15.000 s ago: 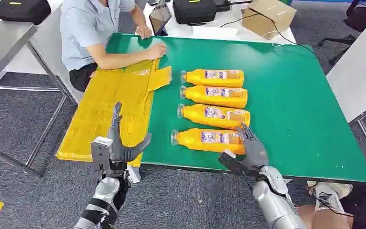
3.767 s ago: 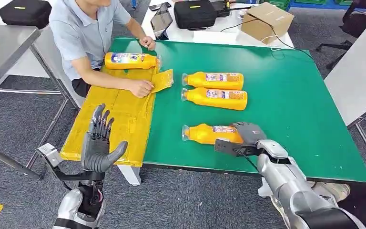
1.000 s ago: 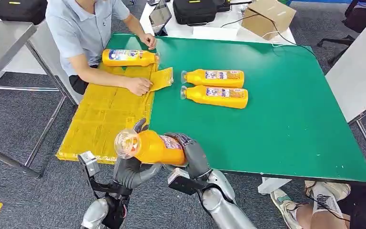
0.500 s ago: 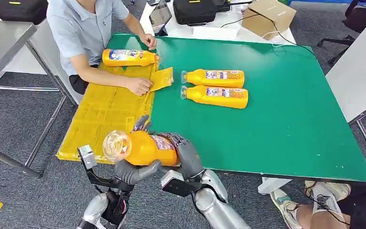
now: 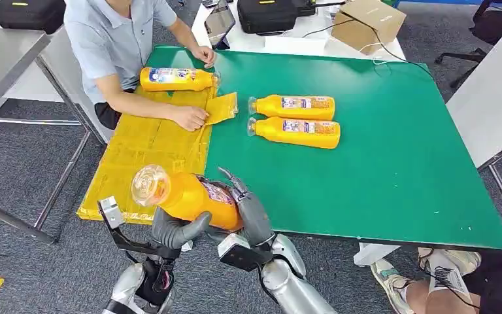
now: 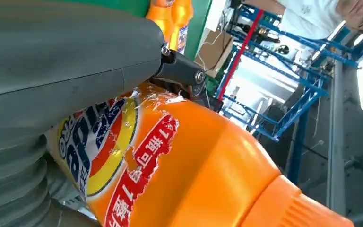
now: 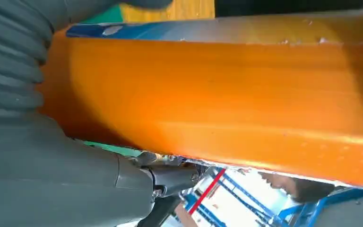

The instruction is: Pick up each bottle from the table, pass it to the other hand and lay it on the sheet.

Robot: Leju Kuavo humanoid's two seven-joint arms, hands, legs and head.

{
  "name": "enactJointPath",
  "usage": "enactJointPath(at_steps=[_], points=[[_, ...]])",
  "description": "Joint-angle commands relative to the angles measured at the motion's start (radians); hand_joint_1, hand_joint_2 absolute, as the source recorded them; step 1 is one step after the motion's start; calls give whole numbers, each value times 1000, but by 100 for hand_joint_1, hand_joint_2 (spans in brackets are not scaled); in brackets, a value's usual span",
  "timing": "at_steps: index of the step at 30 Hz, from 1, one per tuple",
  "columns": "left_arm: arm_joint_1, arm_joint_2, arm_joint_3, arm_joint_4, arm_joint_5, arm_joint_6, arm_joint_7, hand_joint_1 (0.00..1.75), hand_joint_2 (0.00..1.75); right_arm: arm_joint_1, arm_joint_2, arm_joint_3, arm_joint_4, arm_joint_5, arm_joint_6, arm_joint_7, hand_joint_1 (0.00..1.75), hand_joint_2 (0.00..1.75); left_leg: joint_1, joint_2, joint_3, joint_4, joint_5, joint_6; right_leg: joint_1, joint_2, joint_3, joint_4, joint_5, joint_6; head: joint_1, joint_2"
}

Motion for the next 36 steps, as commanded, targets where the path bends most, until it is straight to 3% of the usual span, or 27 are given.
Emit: enactJointPath(at_steps=[1, 6, 7, 12, 14, 18, 24, 26, 32, 36], points=[[-51, 7, 21, 70, 24, 24, 23, 175, 175, -36, -9, 39, 52, -4, -14, -3, 0, 0, 0, 0, 4, -1, -1, -1, 1, -1, 4, -1, -1, -2, 0, 0], [-76, 18, 43, 99, 9, 84, 41, 175, 175, -36, -15, 40, 56, 5, -45, 0, 0, 0, 0, -1, 3, -1, 0, -1, 0, -2, 3, -1, -1, -1, -1, 0], [-99, 29, 46, 126, -43, 149, 39, 175, 175, -40, -17, 45, 64, 17, -72, 7, 0, 0, 0, -1, 4, -1, -1, -1, 0, -2, 5, -1, -1, -2, 0, 0], [-111, 35, 52, 141, -45, 153, 37, 175, 175, -41, -19, 45, 67, 18, -76, 6, 0, 0, 0, 0, 3, -1, 0, -1, 1, -1, 3, -1, 0, -1, 0, 0], [-143, 58, 47, 175, -132, 234, 36, 175, 175, -45, -24, 55, 74, 40, -107, 15, 0, 0, 0, 0, 4, -1, 0, -1, 1, -2, 4, -1, -1, -2, 0, 0], [-268, 124, 79, 303, -292, 350, 33, 175, 175, -53, -39, 53, 79, 64, -152, 27, 0, 0, 0, -1, 2, -1, 0, -1, 1, -2, 3, -1, 0, -1, 0, 0], [-451, 150, 157, 459, -509, 438, 14, 175, 175, -51, -47, 28, 68, 72, -167, 29, 0, 0, 1, -2, 1, 0, 2, -1, 1, -3, 2, 1, 0, -2, 0, 0], [-531, 168, 131, 560, -667, 500, 44, 175, 175, -50, -43, 26, 68, 78, -160, 36, 0, 0, 1, -2, 3, 0, 2, -2, 1, -4, 3, 1, -1, -2, 0, 0], [-726, 168, 111, 864, -879, 495, 117, 175, 175, -47, -32, 31, 79, 90, -138, 41, 0, 0, 1, -2, 2, 0, 3, -2, 1, -3, 3, 1, 0, -1, 0, 0], [-794, 174, 42, 972, -1004, 479, 175, 175, 175, -37, -30, 35, 66, 84, -121, 40, 0, 0, 2, -2, 3, 0, 2, -2, 2, -3, 5, 2, -1, -2, 0, 0]])
